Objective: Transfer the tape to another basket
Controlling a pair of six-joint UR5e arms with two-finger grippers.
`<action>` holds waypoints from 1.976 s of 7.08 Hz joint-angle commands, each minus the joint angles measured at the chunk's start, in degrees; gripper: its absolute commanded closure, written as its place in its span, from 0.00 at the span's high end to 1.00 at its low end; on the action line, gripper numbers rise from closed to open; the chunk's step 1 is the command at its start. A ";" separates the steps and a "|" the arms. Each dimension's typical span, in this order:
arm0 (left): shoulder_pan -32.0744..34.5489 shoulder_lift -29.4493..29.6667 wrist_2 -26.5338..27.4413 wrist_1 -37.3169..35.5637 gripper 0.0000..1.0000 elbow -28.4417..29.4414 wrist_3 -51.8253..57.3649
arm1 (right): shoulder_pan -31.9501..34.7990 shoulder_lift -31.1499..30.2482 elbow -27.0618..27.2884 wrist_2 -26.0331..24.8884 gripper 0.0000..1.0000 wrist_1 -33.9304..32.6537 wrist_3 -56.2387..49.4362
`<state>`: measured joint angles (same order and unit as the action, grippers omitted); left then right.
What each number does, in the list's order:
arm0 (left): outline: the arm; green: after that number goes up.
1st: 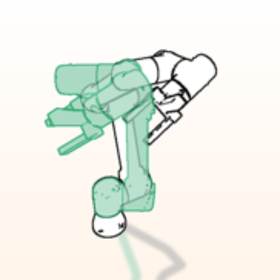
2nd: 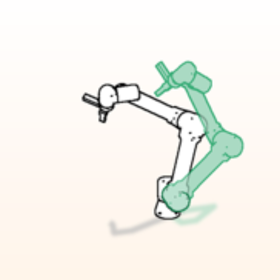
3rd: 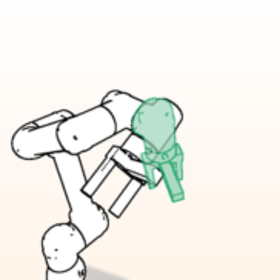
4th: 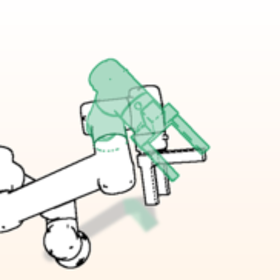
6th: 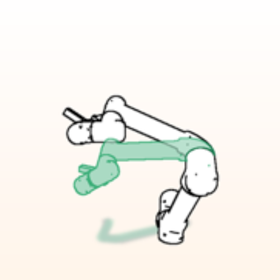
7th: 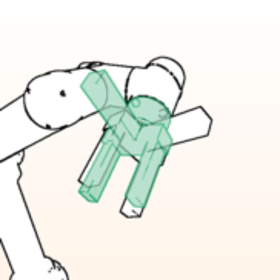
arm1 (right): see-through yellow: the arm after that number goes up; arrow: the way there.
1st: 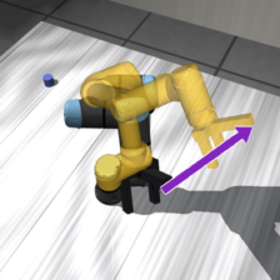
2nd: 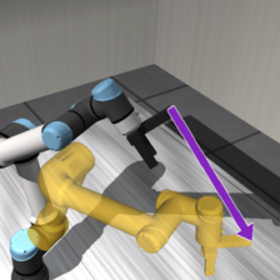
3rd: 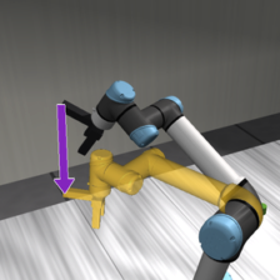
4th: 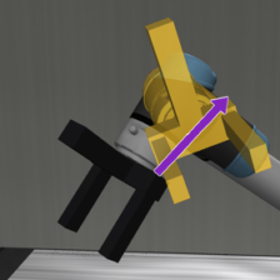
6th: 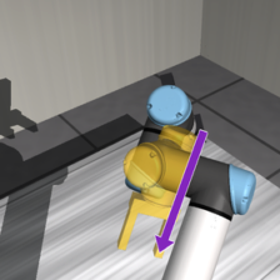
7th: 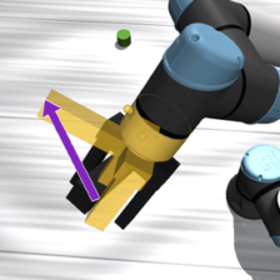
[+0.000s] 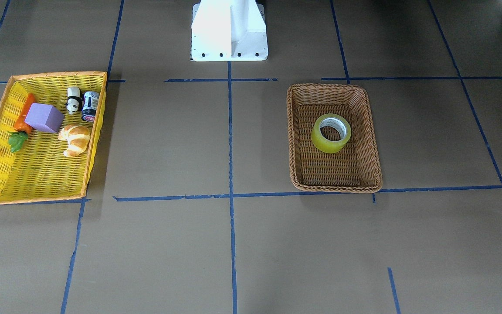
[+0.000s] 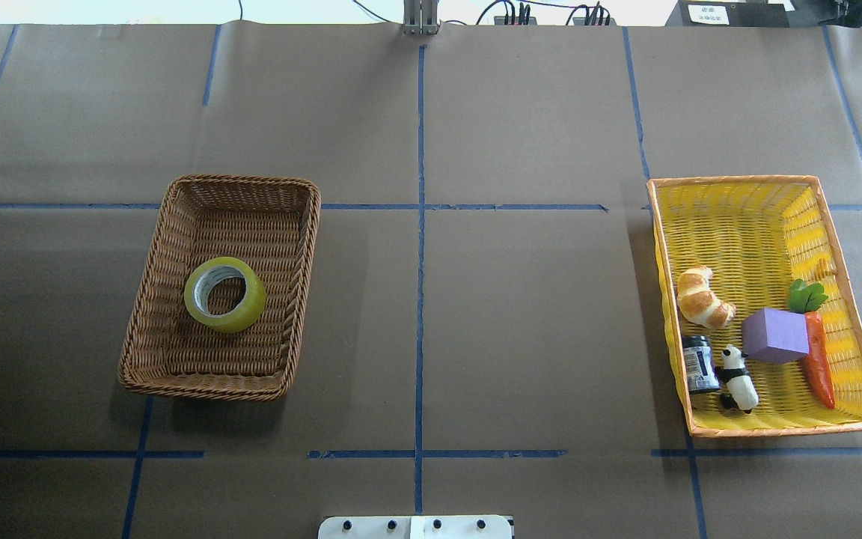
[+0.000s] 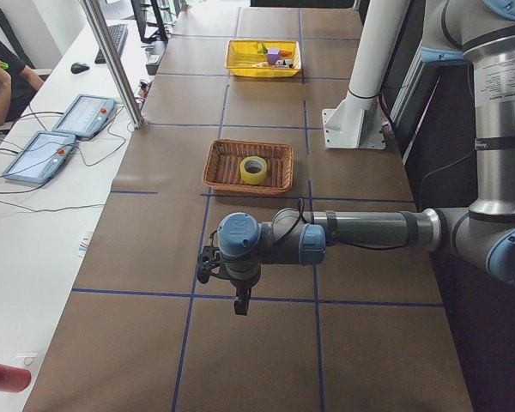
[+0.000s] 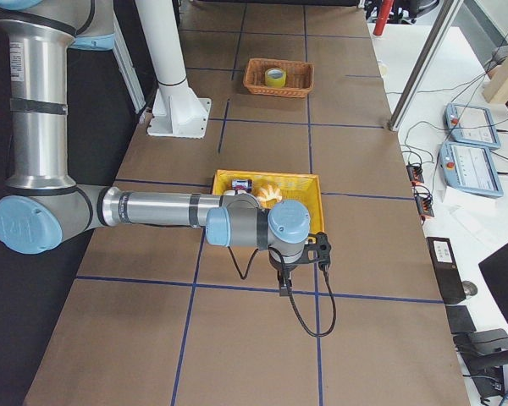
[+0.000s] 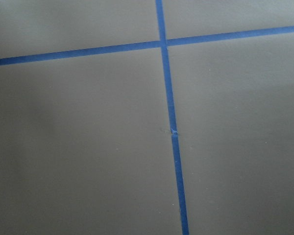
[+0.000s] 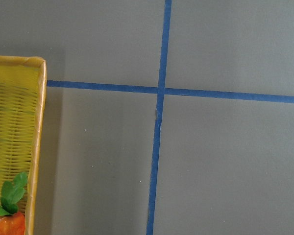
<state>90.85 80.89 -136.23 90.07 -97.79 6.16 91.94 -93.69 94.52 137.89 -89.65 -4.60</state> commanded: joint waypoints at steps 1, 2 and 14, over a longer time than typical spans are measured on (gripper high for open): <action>0.03 0.41 0.09 -0.77 1.00 0.58 0.08 | 0.00 -0.18 -0.13 0.01 1.00 0.00 0.38; 0.03 0.59 0.09 -0.86 1.00 0.58 0.42 | 0.00 -0.44 -0.13 0.01 1.00 0.00 0.47; 2.05 7.09 0.36 -8.24 1.00 4.27 5.35 | 0.00 -0.62 -0.13 -0.95 1.00 0.00 0.47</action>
<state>92.85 87.88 -135.82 81.83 -93.74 11.53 91.94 -94.26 94.43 137.14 -89.64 -4.16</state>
